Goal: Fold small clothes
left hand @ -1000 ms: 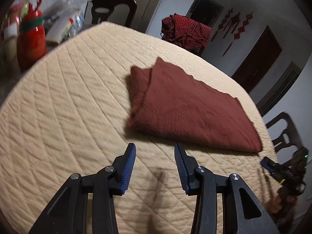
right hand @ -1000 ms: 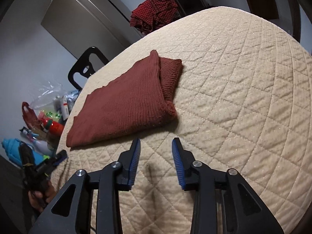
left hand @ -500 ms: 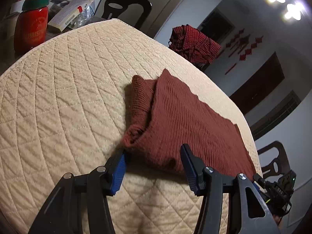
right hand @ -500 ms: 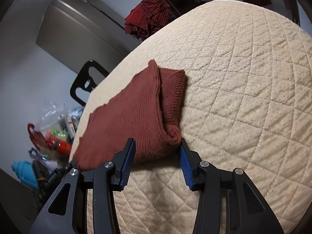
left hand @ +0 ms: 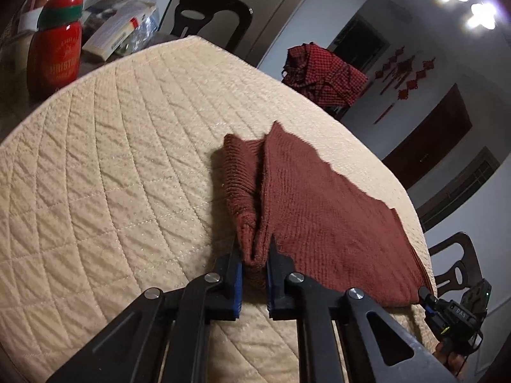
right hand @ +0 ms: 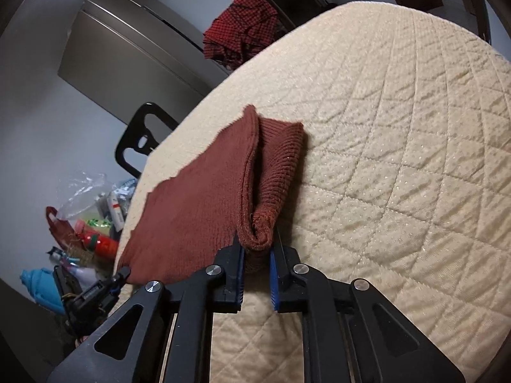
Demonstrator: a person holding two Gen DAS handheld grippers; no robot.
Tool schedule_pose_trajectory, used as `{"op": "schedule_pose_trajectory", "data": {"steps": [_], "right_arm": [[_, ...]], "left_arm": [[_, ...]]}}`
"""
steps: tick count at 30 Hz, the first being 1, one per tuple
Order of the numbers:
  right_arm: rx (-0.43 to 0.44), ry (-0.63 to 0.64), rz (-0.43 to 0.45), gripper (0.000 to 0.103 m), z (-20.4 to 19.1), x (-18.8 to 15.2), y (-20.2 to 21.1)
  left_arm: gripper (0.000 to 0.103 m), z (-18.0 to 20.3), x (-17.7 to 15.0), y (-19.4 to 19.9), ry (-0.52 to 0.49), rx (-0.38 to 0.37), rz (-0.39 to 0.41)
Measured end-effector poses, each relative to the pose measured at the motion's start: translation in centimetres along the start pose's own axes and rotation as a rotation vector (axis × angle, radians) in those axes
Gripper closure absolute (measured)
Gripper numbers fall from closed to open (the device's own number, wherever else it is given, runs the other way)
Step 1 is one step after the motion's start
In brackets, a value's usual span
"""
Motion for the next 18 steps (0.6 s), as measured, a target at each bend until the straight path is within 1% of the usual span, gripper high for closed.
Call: {"op": "schedule_pose_trajectory", "data": {"steps": [4,8,13,18], "right_arm": [[0.005,0.016,0.001,0.091,-0.5,-0.5,1.9],[-0.003,0.022,-0.021,0.091,-0.5,-2.1,3.8],[-0.013,0.003,-0.042,0.091,0.1,-4.6,6.0],[-0.043,-0.031,-0.069,0.091,1.6,-6.1,6.2]], "left_arm": [[0.091,0.7,-0.6,2.0,-0.044,-0.018,0.003],[0.091,0.7,-2.5,3.7,-0.066,-0.03,-0.023],[0.091,0.2,-4.9,5.5,-0.066,-0.042,-0.048],[0.091,-0.6,-6.6,5.6,-0.051,-0.04,-0.083]]}}
Point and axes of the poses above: each gripper's, at about its wrist camera, not at the fingertips, and y roughly against the way its jaws point, z to its right, x to its top, the point moved 7 cm from there along -y, roughly the way its jaws point, and after that the axes turned 1 degree about x, right-handed, at the moved point
